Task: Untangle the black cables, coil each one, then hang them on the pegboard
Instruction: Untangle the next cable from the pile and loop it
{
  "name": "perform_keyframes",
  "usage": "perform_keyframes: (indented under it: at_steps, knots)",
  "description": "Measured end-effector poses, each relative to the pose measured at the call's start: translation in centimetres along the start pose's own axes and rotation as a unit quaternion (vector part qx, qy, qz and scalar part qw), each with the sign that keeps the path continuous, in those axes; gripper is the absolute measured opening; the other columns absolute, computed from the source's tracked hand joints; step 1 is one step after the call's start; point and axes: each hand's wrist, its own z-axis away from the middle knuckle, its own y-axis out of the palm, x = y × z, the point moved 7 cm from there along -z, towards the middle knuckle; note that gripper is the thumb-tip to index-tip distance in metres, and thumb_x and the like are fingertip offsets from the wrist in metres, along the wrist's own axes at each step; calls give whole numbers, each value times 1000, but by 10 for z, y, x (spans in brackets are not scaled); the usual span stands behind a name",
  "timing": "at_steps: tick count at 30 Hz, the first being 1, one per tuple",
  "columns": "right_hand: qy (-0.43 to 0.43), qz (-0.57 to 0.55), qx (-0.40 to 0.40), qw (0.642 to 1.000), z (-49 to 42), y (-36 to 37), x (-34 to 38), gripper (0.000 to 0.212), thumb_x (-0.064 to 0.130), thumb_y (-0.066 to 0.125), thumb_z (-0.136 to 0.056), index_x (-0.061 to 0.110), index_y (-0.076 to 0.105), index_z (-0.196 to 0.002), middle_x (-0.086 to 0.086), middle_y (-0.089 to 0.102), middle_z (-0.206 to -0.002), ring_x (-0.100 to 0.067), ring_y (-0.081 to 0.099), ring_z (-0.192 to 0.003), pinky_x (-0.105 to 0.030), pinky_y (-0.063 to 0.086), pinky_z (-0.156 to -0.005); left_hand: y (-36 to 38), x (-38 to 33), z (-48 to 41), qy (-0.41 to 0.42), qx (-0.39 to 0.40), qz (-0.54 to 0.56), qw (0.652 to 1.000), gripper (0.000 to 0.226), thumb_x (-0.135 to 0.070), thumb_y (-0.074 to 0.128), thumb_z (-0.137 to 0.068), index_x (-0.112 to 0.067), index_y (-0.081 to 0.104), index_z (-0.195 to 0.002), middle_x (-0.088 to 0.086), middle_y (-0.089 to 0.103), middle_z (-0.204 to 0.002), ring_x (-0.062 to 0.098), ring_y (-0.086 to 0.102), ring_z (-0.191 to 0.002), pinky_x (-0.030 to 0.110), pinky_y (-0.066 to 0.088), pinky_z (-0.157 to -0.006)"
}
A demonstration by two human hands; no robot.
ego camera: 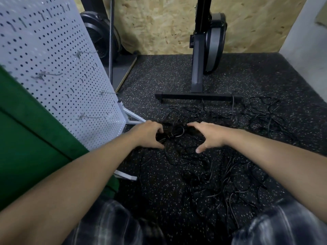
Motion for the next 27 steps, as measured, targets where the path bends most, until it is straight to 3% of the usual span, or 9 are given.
perform_keyframes:
  at_steps: [4,9,14,21,27]
  knots:
    - [-5,0,15,1000,-29,4,19,128,41,83,-86,33,-19,-163,-13,8,-174,-32,20,-158,-48,27,-125,6,49,5,-79,-3,37,996,66,-53,89,-73,-18,66,-125,2,68,-121,21,64,-108,43,56,-95]
    - [-19,127,3,992,-68,-1,36,109,43,77,-92,25,-1,-167,-10,22,-170,-33,31,-153,-47,38,-118,17,105,3,-170,-30,89,981,59,-50,87,-78,-12,66,-118,4,66,-112,22,62,-99,40,55,-90]
    - [-20,122,38,992,-112,18,32,99,41,74,-94,21,9,-166,-11,29,-165,-32,34,-151,-47,39,-118,52,160,-13,-259,-63,152,952,49,-53,82,-83,-12,59,-98,2,57,-88,19,56,-80,31,42,-66]
    - [-22,84,79,993,-163,76,16,90,39,66,-100,25,8,-166,-6,26,-165,-30,35,-149,-45,39,-118,117,210,-46,-320,-62,157,932,44,-52,77,-89,-13,60,-97,5,64,-90,19,60,-80,33,51,-70]
    - [-9,58,64,996,-184,112,-5,83,39,59,-104,23,6,-166,-8,27,-162,-31,35,-147,-42,40,-115,164,222,-77,-326,-82,154,929,45,-52,73,-92,-11,59,-104,7,65,-99,24,61,-88,35,51,-73]
